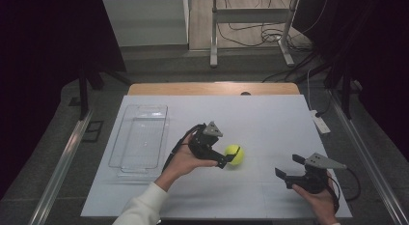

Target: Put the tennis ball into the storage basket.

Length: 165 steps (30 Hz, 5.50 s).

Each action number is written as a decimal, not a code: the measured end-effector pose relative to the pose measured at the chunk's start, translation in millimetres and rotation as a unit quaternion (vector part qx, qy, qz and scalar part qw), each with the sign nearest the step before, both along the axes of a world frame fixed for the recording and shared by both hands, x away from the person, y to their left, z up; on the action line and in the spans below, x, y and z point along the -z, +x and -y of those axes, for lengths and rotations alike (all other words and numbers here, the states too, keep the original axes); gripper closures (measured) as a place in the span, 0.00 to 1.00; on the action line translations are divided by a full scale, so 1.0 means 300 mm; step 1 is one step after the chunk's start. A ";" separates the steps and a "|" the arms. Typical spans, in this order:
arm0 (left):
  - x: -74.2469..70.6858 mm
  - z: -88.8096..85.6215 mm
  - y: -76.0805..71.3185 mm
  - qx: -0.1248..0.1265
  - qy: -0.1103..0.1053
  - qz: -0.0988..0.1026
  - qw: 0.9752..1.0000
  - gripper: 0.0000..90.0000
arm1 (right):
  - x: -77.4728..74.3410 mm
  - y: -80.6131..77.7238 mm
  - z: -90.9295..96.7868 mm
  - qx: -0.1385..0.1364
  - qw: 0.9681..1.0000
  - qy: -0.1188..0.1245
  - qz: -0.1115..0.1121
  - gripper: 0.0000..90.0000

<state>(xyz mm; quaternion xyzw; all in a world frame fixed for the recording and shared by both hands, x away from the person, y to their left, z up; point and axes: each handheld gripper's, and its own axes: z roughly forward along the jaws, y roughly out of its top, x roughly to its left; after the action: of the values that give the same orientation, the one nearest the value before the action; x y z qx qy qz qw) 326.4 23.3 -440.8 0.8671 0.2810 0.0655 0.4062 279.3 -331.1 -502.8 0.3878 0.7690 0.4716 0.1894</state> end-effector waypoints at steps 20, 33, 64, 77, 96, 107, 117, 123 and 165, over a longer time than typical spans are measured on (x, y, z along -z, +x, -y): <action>0.049 0.070 0.070 -0.008 0.023 -0.027 0.999 0.03 | 0.001 0.002 0.001 0.001 1.000 -0.003 0.000 0.10; 0.059 0.099 0.098 0.000 0.030 -0.036 0.999 0.03 | 0.001 0.001 0.002 0.000 1.000 -0.003 0.001 0.10; 0.152 0.149 0.153 0.008 0.045 -0.089 0.995 0.02 | 0.002 0.002 0.004 0.000 1.000 0.000 0.000 0.10; 0.180 0.161 0.152 0.010 0.051 -0.099 0.994 0.04 | 0.002 0.002 0.003 0.001 1.000 -0.003 0.000 0.10; 0.184 0.158 0.140 0.007 0.060 -0.091 0.994 0.30 | 0.001 0.002 0.004 0.002 1.000 -0.002 0.001 0.10; 0.163 0.148 0.132 0.013 0.055 -0.083 0.995 0.30 | 0.001 0.001 0.005 0.003 1.000 -0.001 0.001 0.10; 0.137 0.123 0.130 0.007 0.041 -0.075 0.996 0.30 | 0.001 0.001 0.005 0.004 1.000 -0.001 0.002 0.10; 0.120 0.111 0.128 0.007 0.040 -0.068 0.997 0.30 | 0.001 0.001 0.006 0.004 1.000 -0.001 0.002 0.10; 0.007 0.041 0.108 -0.007 0.005 -0.026 1.000 0.30 | 0.001 0.002 0.006 0.004 1.000 -0.001 0.001 0.10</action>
<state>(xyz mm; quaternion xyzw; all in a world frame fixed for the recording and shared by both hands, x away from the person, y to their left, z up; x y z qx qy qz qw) 358.9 11.0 -442.8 0.8685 0.2977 0.0471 0.3936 280.0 -332.9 -503.2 0.3902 0.7676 0.4703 0.1930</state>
